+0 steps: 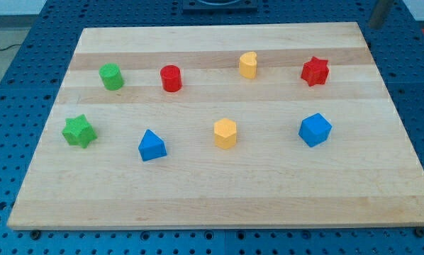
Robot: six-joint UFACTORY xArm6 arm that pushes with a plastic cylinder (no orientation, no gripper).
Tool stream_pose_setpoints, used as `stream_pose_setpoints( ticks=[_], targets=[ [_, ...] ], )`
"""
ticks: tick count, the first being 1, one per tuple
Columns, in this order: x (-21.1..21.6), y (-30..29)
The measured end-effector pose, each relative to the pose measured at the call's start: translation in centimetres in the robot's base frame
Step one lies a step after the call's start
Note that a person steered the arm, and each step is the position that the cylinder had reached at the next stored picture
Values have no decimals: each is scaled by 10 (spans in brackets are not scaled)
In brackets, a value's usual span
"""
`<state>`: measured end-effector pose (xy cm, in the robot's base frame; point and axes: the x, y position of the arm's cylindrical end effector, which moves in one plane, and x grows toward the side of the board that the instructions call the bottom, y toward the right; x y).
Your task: Place yellow heart to the bottom of the red star
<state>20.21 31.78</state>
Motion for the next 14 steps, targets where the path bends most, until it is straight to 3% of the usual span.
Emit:
stream_pose_setpoints(
  ticks=[1, 3, 4, 6, 9, 11, 14],
  targets=[
    [-10, -33],
    [-3, -173],
    [1, -208],
    [53, -275],
    [133, -288],
    [144, -323],
    [171, -235]
  ],
)
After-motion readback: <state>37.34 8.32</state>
